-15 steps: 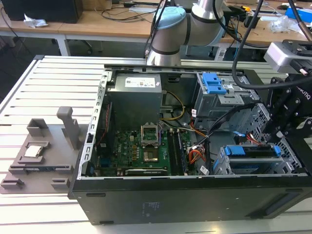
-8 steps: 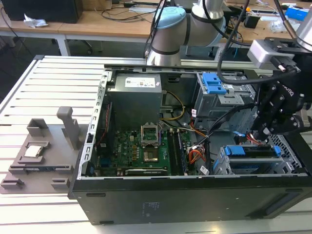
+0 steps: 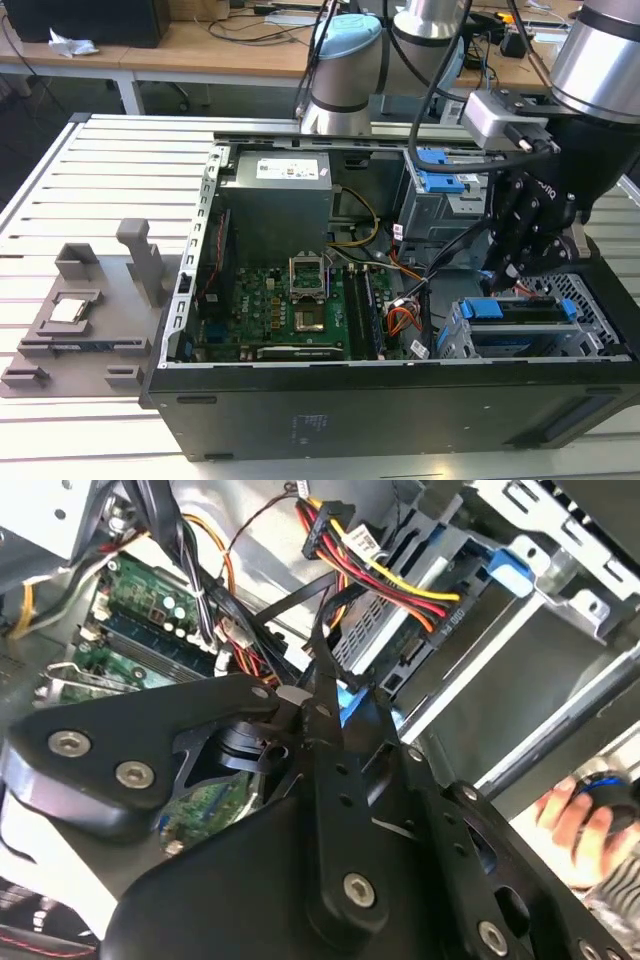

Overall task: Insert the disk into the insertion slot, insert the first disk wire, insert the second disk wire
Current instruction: 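Insert the second disk wire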

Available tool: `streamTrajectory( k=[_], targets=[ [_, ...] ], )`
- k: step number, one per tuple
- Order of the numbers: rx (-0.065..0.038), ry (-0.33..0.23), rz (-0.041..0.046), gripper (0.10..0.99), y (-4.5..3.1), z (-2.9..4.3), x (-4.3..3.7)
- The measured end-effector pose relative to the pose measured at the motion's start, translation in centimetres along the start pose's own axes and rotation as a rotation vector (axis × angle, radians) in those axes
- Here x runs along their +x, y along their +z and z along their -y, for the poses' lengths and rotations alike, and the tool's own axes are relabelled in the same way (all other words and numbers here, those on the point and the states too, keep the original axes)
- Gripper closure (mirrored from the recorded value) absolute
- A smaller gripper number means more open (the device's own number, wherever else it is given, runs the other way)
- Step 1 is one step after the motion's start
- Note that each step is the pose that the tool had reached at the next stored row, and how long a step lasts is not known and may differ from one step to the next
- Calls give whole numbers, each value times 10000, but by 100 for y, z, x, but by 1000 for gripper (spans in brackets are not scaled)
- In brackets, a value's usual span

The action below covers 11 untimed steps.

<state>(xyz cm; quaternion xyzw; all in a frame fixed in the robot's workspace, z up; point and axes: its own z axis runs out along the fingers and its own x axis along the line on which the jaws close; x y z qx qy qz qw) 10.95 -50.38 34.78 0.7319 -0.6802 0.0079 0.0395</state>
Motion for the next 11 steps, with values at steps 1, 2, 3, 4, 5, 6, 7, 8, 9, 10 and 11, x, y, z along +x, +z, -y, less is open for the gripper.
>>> streamTrajectory(
  k=[1,2,3,4,5,6,7,8,9,10,11],
  targets=[
    [9,-147,-10,784,6,0,-1],
    [18,-295,-22,784,12,0,-2],
    [28,-471,-55,784,23,1,-4],
    [24,-482,-100,784,28,1,-5],
    [21,-481,-134,784,30,1,-5],
    [10,-477,-246,784,30,1,-5],
    [1,-473,-337,784,30,1,-5],
    [-4,-470,-386,784,31,1,-5],
    [-4,-470,-392,784,31,1,-4],
    [-5,-470,-394,784,30,1,-5],
    [-5,-470,-394,804,30,1,-5]
  ],
)
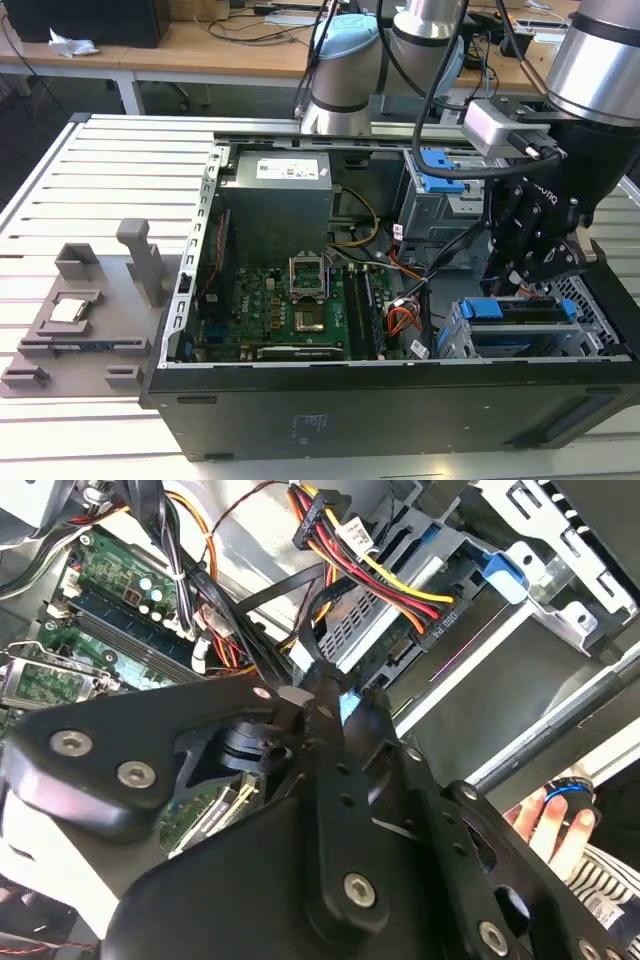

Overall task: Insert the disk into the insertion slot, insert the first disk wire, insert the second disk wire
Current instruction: 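Insert the second disk wire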

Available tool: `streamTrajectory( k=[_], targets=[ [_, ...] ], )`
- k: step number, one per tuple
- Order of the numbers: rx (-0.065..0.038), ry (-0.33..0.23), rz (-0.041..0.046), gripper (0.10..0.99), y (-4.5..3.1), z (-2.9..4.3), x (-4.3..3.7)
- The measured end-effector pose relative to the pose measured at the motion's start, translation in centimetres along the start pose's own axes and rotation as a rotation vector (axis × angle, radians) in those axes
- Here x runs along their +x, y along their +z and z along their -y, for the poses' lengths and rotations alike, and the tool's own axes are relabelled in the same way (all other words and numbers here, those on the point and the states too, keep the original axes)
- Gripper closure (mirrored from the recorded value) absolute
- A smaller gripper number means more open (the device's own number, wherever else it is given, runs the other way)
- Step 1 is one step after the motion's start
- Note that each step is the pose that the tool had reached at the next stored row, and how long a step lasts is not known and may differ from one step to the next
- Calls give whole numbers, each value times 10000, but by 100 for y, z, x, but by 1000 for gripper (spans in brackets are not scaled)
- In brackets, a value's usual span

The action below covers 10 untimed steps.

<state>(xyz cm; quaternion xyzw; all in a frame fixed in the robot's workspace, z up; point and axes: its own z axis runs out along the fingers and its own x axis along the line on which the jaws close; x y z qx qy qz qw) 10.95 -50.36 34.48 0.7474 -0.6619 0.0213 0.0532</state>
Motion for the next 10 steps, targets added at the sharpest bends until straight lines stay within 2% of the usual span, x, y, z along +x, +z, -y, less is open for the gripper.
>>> streamTrajectory(
  k=[1,3,7,10],
  targets=[
    [0,0,0,804,0,0,0],
    [0,0,0,937,0,0,0],
    [0,-1,0,937,0,4,1],
    [-5,-1,-1,937,0,69,36]
  ],
)
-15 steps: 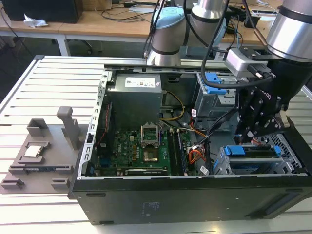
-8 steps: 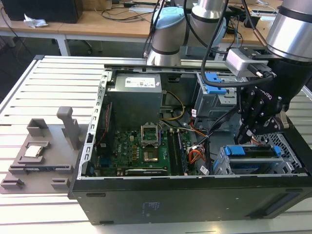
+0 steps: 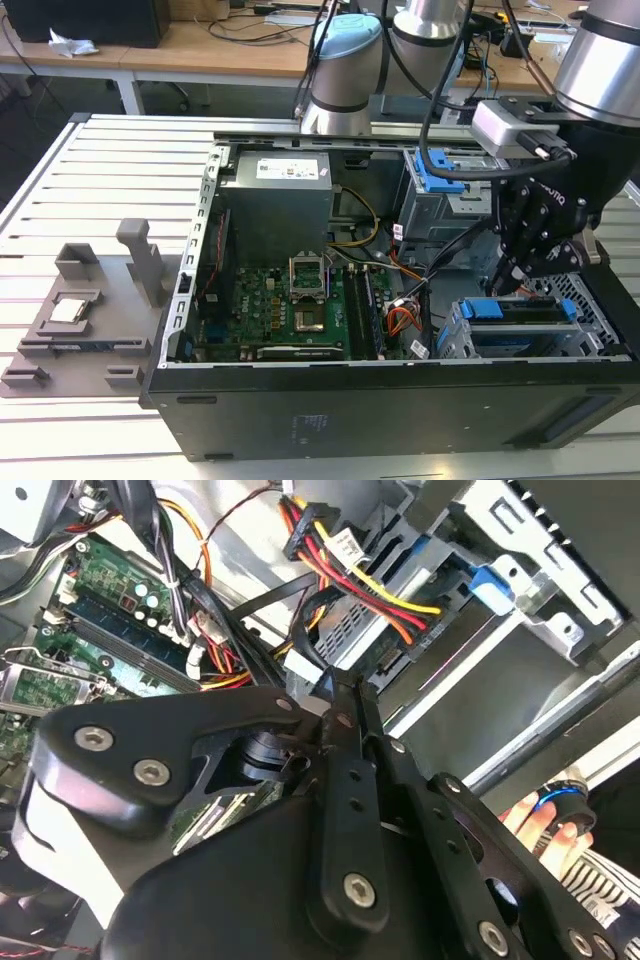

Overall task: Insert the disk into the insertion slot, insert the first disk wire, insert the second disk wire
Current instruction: 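Insert the second disk wire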

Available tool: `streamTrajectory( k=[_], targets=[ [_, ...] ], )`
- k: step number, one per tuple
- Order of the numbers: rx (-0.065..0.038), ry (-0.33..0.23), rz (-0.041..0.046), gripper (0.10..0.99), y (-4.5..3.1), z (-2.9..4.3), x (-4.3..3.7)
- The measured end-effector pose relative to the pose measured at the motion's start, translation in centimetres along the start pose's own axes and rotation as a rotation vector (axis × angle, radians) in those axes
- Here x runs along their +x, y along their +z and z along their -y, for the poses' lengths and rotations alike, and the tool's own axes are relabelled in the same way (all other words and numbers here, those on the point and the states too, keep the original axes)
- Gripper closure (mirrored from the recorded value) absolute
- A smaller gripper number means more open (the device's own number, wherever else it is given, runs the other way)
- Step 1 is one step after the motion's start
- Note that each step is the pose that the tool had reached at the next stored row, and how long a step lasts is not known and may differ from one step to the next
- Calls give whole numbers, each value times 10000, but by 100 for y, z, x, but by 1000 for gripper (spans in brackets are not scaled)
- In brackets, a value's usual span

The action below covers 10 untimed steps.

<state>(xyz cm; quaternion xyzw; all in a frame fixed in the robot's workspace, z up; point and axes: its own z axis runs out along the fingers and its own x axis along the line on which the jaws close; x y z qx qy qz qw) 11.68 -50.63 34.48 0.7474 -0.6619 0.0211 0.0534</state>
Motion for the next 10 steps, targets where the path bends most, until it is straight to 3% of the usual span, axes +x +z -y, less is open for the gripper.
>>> streamTrajectory(
  k=[4,10],
  targets=[
    [0,1,12,937,10,7,95],
    [18,6,207,937,10,92,136]
  ],
)
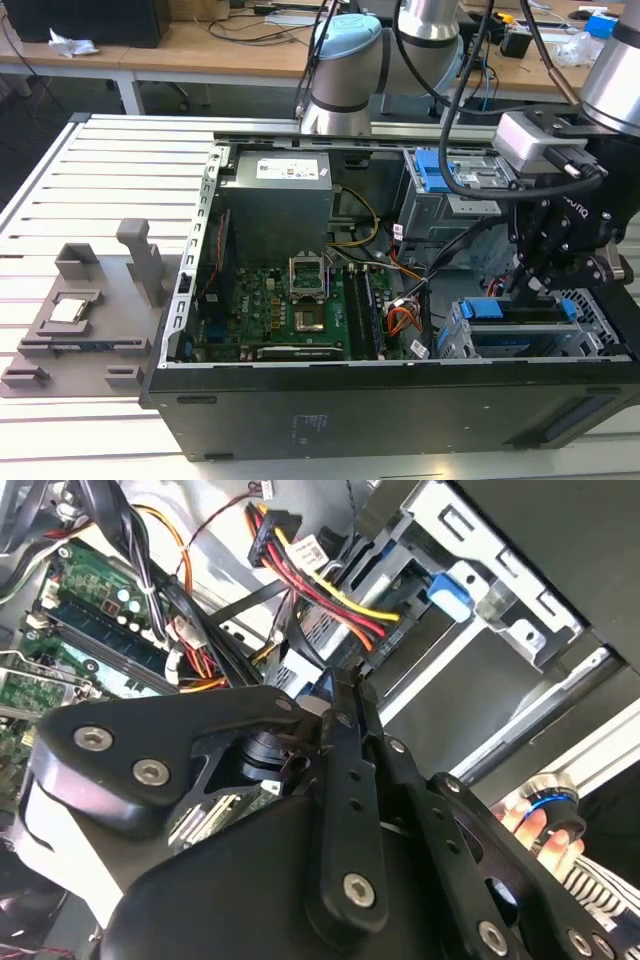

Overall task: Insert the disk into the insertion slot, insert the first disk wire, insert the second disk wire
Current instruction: 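Insert the second disk wire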

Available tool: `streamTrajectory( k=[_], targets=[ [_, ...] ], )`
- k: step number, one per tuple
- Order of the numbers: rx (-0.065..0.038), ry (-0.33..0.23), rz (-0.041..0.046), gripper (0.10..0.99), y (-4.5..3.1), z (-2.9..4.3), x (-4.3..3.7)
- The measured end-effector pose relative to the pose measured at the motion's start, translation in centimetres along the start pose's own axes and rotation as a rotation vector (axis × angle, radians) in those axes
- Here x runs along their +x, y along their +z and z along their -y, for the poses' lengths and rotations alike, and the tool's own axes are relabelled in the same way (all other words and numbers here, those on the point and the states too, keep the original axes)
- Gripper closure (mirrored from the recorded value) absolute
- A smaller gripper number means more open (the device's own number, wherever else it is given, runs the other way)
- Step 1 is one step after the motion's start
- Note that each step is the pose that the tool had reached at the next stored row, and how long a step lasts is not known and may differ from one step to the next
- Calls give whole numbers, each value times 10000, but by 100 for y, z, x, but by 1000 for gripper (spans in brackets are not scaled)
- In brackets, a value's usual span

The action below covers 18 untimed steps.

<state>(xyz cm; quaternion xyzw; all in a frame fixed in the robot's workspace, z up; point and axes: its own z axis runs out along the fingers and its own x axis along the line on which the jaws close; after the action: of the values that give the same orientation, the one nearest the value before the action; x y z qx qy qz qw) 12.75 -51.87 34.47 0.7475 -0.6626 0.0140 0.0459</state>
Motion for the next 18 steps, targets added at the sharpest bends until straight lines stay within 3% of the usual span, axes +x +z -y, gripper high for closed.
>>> streamTrajectory(
  k=[8,14,18],
  targets=[
    [-7,17,39,937,22,36,18],
    [-7,116,146,937,46,57,20],
    [-6,119,165,937,28,55,23]
  ],
)
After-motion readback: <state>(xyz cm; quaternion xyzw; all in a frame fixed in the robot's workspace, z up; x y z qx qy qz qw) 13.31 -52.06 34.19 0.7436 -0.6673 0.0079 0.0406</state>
